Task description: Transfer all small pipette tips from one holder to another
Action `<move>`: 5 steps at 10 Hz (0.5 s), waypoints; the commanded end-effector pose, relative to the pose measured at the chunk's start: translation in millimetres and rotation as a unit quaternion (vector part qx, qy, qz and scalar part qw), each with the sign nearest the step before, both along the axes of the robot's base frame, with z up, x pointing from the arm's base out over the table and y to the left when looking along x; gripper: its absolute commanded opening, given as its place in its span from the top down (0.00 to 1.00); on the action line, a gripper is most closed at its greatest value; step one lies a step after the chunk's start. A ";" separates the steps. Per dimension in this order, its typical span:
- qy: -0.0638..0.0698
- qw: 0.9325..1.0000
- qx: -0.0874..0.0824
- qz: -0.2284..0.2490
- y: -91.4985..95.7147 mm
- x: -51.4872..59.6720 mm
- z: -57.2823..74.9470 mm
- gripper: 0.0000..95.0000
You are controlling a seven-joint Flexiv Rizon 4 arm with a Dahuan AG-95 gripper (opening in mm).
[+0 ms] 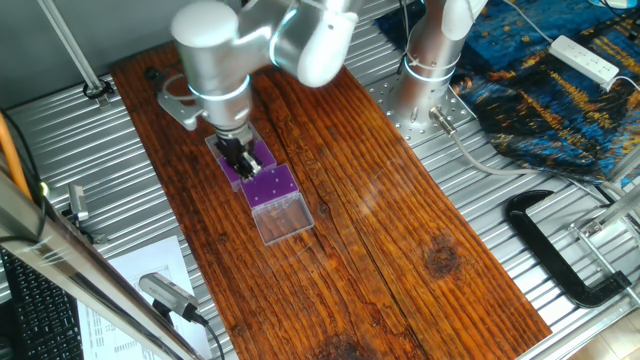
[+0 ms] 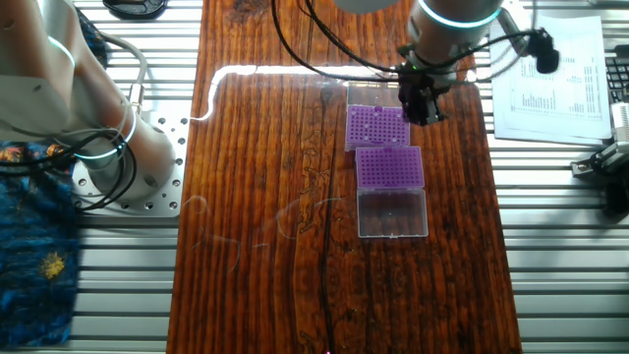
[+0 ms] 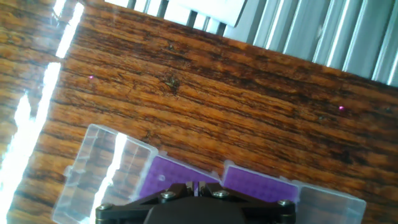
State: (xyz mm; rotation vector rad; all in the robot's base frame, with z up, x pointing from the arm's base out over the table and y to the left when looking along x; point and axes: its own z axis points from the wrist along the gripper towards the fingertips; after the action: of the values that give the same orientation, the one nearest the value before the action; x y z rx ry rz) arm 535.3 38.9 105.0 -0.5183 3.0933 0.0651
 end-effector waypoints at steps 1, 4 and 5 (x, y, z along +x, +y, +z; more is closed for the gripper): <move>0.005 1.000 0.001 0.020 -17.5 5.2 7.1 1.00; 0.006 0.998 0.003 0.065 -44.8 6.3 6.2 1.00; 0.005 0.997 0.003 0.079 -51.3 6.3 3.5 1.00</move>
State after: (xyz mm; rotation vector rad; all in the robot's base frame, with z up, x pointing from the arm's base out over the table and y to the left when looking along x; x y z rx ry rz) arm 541.3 -8.2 109.8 -0.7312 3.0626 0.0771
